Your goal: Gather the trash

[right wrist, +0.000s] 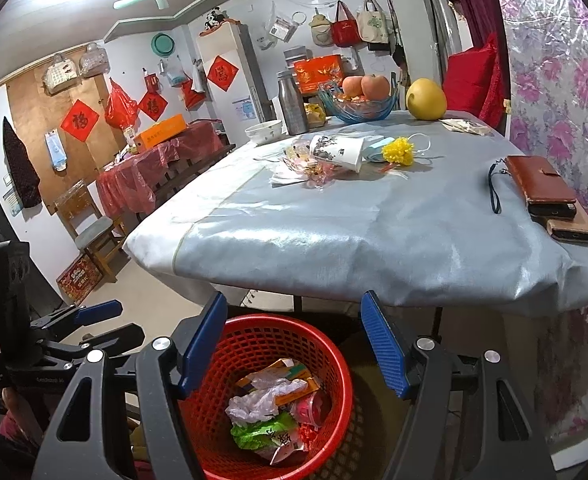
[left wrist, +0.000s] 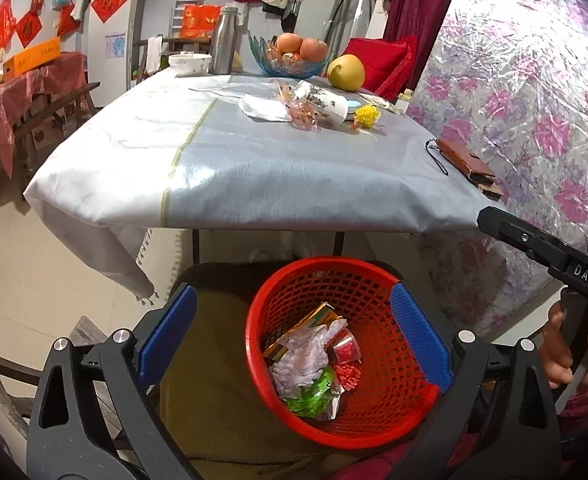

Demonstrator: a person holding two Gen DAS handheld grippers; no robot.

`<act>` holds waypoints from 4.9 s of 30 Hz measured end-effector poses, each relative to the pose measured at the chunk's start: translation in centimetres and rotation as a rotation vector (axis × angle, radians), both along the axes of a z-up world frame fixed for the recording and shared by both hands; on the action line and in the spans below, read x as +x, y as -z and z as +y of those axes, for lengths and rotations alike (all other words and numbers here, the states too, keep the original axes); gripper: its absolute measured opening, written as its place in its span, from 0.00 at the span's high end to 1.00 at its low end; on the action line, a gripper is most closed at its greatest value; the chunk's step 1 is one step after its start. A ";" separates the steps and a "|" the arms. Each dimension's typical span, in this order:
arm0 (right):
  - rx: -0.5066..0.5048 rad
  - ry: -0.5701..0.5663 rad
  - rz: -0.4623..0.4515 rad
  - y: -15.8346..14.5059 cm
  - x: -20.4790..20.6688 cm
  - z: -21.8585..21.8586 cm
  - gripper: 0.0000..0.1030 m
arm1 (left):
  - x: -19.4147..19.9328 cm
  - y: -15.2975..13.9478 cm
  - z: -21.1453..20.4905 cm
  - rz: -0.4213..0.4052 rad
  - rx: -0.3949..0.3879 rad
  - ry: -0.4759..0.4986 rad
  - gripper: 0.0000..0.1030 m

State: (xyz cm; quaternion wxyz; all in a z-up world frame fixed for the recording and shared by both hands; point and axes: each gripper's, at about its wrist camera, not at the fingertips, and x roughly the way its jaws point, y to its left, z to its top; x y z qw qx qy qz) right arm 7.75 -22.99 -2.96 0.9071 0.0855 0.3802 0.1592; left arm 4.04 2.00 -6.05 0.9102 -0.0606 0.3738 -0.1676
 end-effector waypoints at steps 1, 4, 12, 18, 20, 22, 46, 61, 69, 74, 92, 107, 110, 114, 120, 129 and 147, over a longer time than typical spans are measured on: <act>0.003 0.000 0.001 0.0 0.0 0.0 0.34 | 0.1 0.0 0.0 0.002 0.000 0.000 0.09; 0.011 -0.001 -0.002 0.0 -0.1 -0.2 0.34 | 0.3 -0.1 -0.2 -0.007 0.020 0.000 0.09; 0.016 -0.007 0.004 0.5 1.1 -0.6 0.34 | 1.4 -0.7 -0.4 -0.046 0.044 -0.017 0.09; 0.012 0.005 -0.006 0.4 3.2 -0.9 0.34 | 4.1 -1.7 -0.8 -0.074 0.063 -0.029 0.09; 0.013 0.008 -0.013 0.2 4.0 -1.0 0.34 | 5.3 -2.2 -0.8 -0.083 0.063 -0.037 0.09; 0.012 0.010 -0.020 -0.1 4.8 -1.1 0.34 | 6.6 -2.7 -0.7 -0.091 0.066 -0.044 0.09; 0.021 0.050 0.030 2.0 16.8 -2.4 0.33 | 23.4 -3.0 -3.4 -0.046 0.083 -0.025 0.09; 0.011 0.077 0.045 3.4 22.4 -2.9 0.29 | 32.2 -0.9 -5.7 0.005 0.128 -0.048 0.09; 0.011 0.058 0.082 5.5 27.9 -1.6 0.28 | 33.9 0.5 -4.5 0.049 0.105 -0.104 0.09; 0.036 0.058 0.121 7.1 30.3 -1.0 0.28 | 34.2 0.7 -3.8 0.069 0.073 -0.125 0.09; 0.121 -0.007 0.048 7.4 31.4 0.1 0.96 | 33.9 0.5 -3.5 0.055 0.048 -0.137 0.09; 0.103 -0.007 -0.130 5.5 29.0 0.2 0.97 | 34.3 0.2 -5.9 0.019 0.086 -0.028 0.16; 0.100 0.000 -0.118 5.8 29.1 0.1 0.97 | 35.0 0.6 -6.4 0.048 0.071 0.007 0.50; 0.094 0.013 -0.097 6.0 29.3 0.3 0.97 | 34.7 0.4 -6.1 0.037 0.032 0.024 0.85; 0.059 0.025 -0.116 5.7 29.1 0.7 0.97 | 32.3 -1.7 -4.8 -0.042 0.009 -0.017 0.88; 0.065 0.043 -0.240 -0.1 25.1 0.5 0.97 | 26.7 -8.8 -2.9 -0.190 -0.001 -0.018 0.89; 0.079 -0.040 -0.442 -12.0 11.4 0.9 0.97 | 13.1 -17.6 -1.6 -0.420 -0.023 -0.004 0.89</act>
